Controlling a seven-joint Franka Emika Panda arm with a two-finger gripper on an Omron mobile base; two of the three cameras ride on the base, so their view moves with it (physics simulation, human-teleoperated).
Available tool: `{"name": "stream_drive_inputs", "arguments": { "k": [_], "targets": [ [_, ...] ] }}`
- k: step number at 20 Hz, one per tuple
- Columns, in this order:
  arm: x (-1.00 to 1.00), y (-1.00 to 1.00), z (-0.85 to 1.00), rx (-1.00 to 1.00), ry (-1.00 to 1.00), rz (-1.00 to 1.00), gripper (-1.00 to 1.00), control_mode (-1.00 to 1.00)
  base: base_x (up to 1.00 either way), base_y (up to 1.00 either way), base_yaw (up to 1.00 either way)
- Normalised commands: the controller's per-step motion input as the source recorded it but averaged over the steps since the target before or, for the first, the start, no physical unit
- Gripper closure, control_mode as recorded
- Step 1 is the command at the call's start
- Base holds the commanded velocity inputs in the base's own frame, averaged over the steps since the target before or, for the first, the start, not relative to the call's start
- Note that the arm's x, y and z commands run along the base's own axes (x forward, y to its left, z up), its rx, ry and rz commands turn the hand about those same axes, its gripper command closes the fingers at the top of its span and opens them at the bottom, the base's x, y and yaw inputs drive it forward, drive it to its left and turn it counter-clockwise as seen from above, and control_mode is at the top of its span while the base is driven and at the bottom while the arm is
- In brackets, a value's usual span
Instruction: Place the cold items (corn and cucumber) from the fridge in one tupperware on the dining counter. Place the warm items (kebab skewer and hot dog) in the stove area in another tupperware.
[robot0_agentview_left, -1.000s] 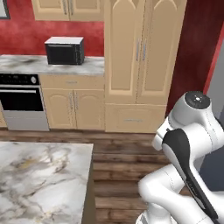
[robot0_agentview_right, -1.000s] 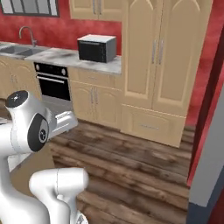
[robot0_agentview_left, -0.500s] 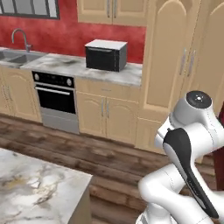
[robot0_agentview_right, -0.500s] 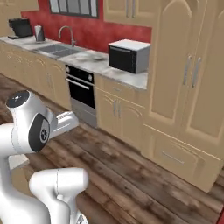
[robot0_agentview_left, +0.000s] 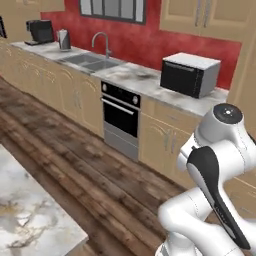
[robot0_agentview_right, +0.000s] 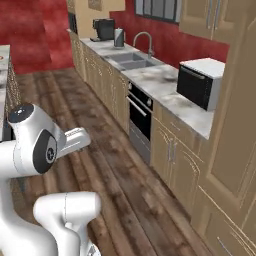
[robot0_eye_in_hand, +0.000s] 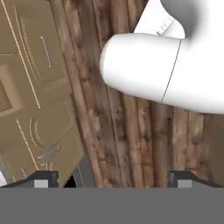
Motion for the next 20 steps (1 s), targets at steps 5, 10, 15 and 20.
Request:
{"name": "stream_drive_inputs", "arguments": {
  "k": [5, 10, 15, 20],
  "targets": [
    [0.00, 0.00, 0.00, 0.00, 0.00, 0.00, -1.00, 1.00, 0.99, -0.28, 0.60],
    [0.00, 0.00, 0.00, 0.00, 0.00, 0.00, -1.00, 1.00, 1.00, 0.00, 0.32],
    [0.00, 0.00, 0.00, 0.00, 0.00, 0.00, -1.00, 1.00, 1.00, 0.00, 0.25],
    [0.00, 0.00, 0.00, 0.00, 0.00, 0.00, -1.00, 1.00, 1.00, 0.00, 0.29]
  ]
}}
